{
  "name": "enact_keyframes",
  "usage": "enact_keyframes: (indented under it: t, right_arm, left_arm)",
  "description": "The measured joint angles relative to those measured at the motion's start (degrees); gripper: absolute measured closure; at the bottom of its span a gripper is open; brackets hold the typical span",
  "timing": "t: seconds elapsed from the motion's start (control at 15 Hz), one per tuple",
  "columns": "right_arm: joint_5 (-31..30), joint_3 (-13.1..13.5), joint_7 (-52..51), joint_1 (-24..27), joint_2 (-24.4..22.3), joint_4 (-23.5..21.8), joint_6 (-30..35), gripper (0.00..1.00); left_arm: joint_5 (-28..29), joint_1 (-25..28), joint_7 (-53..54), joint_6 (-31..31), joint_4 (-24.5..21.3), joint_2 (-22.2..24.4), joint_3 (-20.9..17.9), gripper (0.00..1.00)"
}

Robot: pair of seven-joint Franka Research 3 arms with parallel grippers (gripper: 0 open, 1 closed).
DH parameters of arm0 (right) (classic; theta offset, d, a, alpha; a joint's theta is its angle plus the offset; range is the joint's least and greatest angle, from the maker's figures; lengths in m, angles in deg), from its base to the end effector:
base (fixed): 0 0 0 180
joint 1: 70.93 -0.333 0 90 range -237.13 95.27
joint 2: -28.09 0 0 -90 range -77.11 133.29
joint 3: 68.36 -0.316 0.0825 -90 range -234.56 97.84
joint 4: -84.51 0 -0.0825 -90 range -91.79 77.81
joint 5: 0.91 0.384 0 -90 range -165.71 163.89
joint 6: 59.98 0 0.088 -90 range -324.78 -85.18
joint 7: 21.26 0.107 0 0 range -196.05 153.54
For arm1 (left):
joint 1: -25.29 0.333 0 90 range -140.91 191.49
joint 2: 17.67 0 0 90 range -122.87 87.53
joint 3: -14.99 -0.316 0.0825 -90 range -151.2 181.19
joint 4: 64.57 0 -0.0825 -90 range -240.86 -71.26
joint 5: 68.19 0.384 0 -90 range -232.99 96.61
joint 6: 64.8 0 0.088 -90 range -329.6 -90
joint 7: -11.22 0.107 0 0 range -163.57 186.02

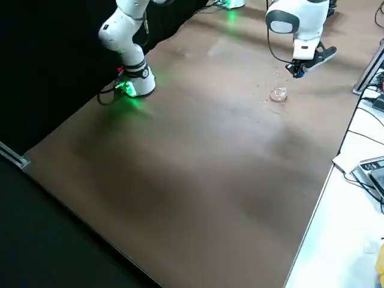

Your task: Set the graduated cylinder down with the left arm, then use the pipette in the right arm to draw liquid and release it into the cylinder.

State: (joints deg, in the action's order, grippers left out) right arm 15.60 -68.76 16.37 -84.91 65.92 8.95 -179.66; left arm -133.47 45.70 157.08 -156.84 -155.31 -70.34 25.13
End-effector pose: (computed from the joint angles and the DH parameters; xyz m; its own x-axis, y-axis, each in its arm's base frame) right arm 0.7177 0.1972 0.3605 0.8618 -0.4991 -0.0903 -0.5039 -0.8222 -0.2649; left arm 0.6299 0.0304 0.1205 -0.0672 -0.1455 0.9871 -0.9951 0.0814 -0.0558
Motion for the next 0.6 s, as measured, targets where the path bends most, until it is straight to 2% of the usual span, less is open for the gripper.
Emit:
enact_keyframes:
  t: [0.6]
  right_arm:
    - [0.51,0.0,0.01,0.01,-0.04,0.58,1.83,0.73]
  left_arm:
    - [0.0,-0.05,-0.19,0.0,0.07,0.0,0.36,0.63]
